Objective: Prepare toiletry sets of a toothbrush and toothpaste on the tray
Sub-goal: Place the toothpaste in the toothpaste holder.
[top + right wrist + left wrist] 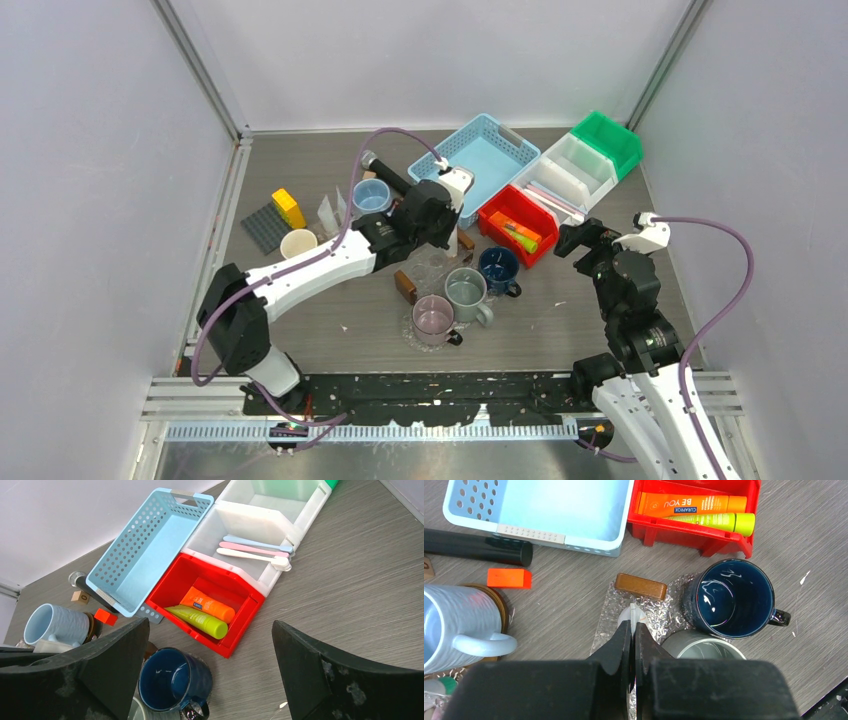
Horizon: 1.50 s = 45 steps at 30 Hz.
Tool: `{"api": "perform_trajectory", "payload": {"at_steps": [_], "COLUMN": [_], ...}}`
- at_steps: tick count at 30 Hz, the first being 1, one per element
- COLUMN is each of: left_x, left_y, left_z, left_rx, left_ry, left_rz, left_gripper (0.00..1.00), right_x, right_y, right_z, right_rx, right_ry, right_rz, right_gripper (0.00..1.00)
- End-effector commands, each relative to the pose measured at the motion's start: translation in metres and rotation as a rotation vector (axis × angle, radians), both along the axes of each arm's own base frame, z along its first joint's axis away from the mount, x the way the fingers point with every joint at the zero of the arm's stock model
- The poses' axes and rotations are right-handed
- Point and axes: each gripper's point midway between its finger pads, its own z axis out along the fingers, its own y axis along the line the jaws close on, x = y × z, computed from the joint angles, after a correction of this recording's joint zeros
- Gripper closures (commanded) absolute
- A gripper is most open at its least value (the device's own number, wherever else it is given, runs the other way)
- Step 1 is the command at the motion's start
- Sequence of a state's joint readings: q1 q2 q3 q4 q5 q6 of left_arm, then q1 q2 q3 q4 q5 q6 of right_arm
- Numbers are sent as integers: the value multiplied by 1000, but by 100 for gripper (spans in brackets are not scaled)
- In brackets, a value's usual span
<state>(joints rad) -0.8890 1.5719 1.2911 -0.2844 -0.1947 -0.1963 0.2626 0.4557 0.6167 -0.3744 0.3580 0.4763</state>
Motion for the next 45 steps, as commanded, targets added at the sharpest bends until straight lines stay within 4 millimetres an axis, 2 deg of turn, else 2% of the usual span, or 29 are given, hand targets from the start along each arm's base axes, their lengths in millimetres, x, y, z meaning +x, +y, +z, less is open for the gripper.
{"api": "perform_trajectory", "payload": {"at_steps": [1,5,11,17,23,30,31,39,44,45], "left_x": [5,6,9,9,10,6,4,-8,-10,-10], "left_y": [-11,-13,-12,-10,-3,13,18,62,112,124], "left_z": [11,-2,-18,-16,4,49,55,99,119,123], "left_rx": [-42,-23,4,5,-15,-42,-42,-61,-101,-103], "left_ry": [-48,-36,-25,-32,-65,-108,-114,-159,-191,-205], "left_rz": [-25,-30,-20,-10,18,53,62,99,170,192], "left_gripper": [99,96,86,62,35,3,1,0,0,0], "right_x": [4,5,6,7,9,15,18,34,50,53], "right_y": [-1,1,1,5,12,22,24,36,40,41], "right_z": [12,11,9,9,8,-2,-5,-36,-59,-57], "right_rx": [3,2,0,1,11,25,29,86,119,121], "right_ry": [-46,-40,-36,-29,-14,90,114,270,358,360], "right_rz": [-10,-1,2,23,52,87,87,88,103,114], "right_gripper": [1,1,0,1,1,2,2,5,8,8]}}
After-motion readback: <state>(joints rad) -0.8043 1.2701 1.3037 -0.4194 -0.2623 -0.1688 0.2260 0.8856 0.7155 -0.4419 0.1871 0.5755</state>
